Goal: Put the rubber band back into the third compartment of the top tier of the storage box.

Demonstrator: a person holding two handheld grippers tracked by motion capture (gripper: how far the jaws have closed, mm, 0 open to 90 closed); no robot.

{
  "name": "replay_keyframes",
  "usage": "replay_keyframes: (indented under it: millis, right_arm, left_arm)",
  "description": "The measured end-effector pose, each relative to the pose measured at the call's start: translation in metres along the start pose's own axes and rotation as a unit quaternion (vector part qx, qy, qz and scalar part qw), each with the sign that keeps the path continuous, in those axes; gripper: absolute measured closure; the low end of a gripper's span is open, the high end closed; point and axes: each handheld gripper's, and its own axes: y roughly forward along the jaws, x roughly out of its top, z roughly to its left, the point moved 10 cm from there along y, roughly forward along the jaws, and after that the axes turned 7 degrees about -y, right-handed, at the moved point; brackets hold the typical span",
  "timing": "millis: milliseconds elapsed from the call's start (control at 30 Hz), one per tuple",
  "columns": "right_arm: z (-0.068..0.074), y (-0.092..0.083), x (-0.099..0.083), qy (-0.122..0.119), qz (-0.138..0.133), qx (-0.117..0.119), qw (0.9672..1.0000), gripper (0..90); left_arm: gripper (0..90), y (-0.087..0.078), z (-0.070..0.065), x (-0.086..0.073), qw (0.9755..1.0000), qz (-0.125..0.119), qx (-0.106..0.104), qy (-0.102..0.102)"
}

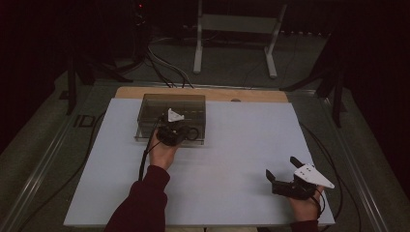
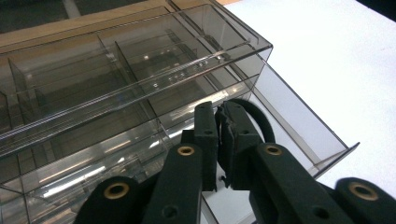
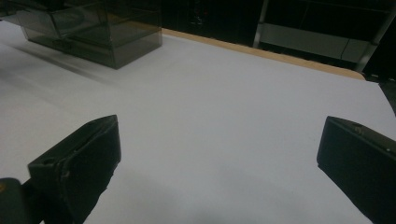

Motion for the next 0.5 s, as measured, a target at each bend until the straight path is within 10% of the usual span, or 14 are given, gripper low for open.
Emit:
replay_keyframes:
  millis: [500]
  right_arm:
    - [0.000, 0.000, 0.000, 0.000, 0.001, 0.000, 1.0000, 0.2]
  left_arm:
    - [44.8, -0.016, -0.002, 0.011, 0.9991, -0.036, -0.022, -0.006]
